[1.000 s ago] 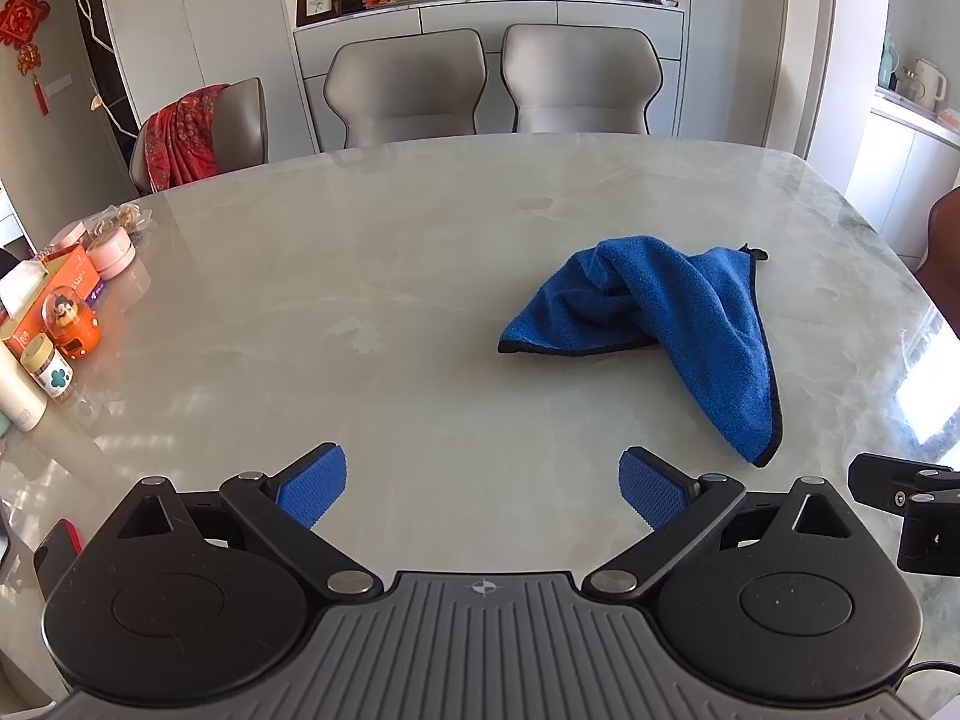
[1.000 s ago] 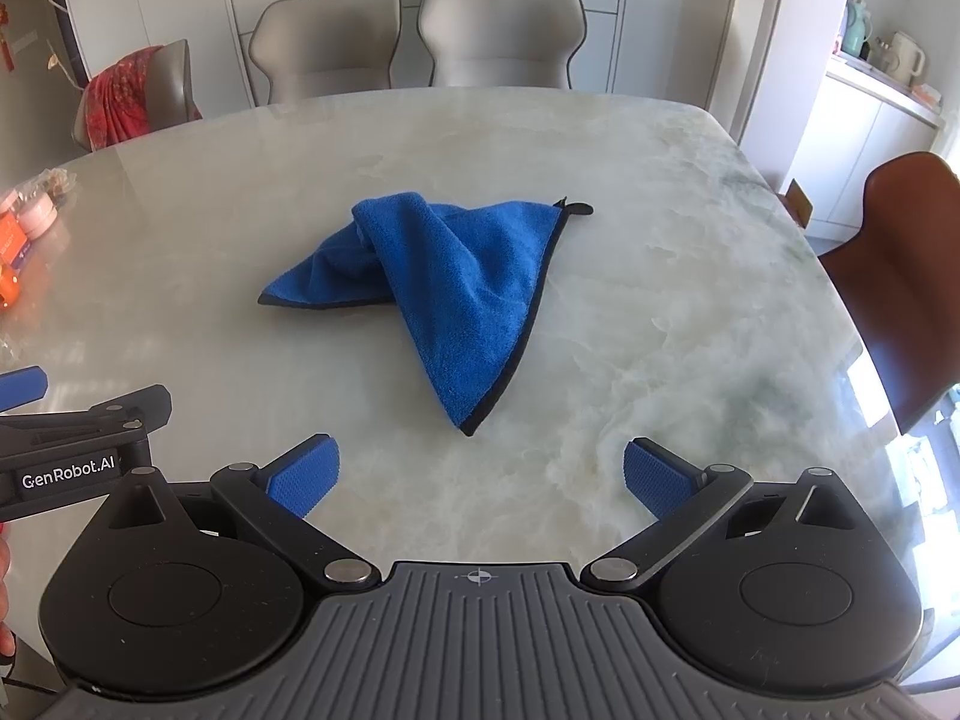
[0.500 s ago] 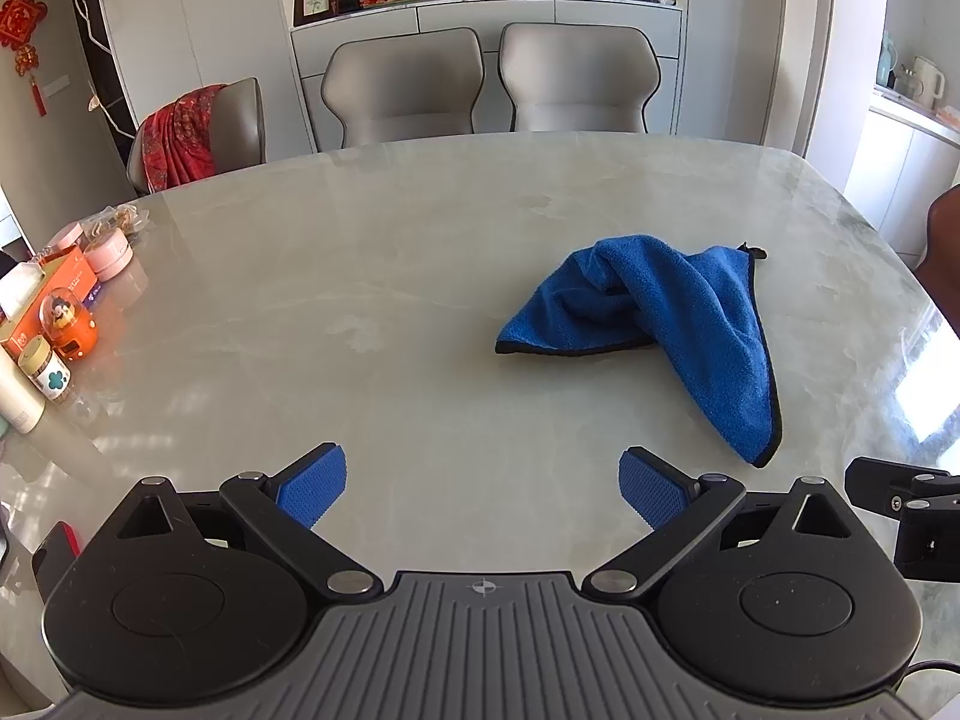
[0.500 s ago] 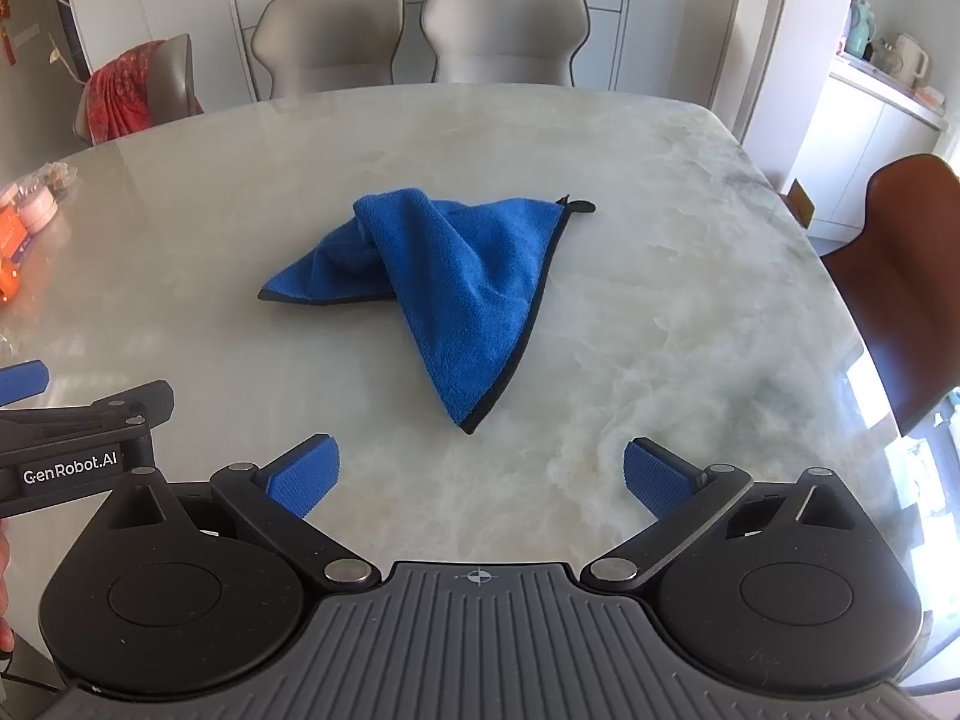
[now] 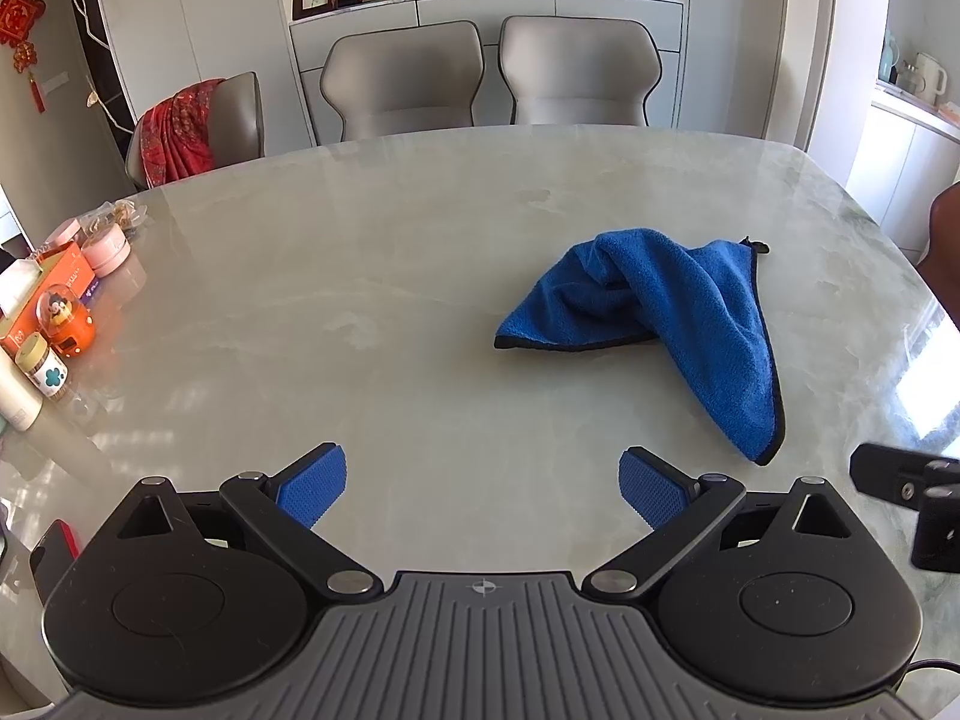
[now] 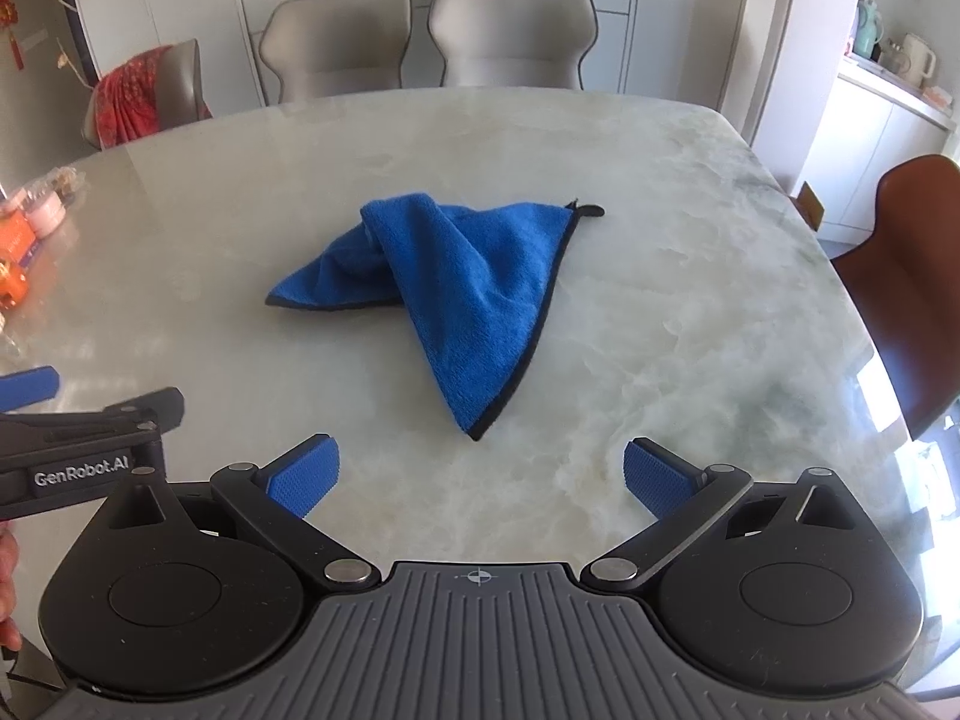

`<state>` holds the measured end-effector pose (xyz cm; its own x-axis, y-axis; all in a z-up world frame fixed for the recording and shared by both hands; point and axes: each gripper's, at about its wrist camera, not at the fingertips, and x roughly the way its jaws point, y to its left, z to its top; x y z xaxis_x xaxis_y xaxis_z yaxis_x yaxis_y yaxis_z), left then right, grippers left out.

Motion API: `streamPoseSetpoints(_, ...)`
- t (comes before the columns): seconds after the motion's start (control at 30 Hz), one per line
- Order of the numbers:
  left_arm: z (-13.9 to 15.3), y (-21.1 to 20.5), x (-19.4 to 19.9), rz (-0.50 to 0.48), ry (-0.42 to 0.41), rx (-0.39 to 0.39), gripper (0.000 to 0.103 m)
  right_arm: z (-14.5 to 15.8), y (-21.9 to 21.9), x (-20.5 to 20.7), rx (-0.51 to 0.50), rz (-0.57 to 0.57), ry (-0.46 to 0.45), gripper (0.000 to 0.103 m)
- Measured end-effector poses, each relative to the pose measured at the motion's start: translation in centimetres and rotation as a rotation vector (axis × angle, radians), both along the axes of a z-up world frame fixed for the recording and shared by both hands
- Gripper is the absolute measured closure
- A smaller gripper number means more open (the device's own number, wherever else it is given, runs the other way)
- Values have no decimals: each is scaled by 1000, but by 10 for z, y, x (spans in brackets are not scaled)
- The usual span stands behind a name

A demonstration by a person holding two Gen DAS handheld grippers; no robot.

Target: Fold towel

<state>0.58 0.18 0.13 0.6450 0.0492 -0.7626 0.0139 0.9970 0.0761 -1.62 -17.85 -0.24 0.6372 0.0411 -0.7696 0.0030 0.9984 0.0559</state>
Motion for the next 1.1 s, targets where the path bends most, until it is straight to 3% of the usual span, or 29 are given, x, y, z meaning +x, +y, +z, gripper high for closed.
streamPoseSetpoints(0.23,-3,-3,8,-25,8,-9,3,4,-14,5,20,22,-63,1)
streamPoseSetpoints(0.43,-10,-3,23,-69,13,-40,3,-4,-28,16,88,37,-53,2)
streamPoseSetpoints(0.5,-13,-2,29,-92,17,-51,3,-10,-30,18,107,53,-58,9)
streamPoseSetpoints(0.63,-24,-2,41,-148,17,-48,3,-33,-27,27,135,115,-18,35)
streamPoseSetpoints(0.83,-38,1,59,-169,25,-40,3,-74,-25,43,155,113,58,51)
streamPoseSetpoints(1.1,-52,7,75,-175,24,-105,3,-107,-25,69,154,94,134,51)
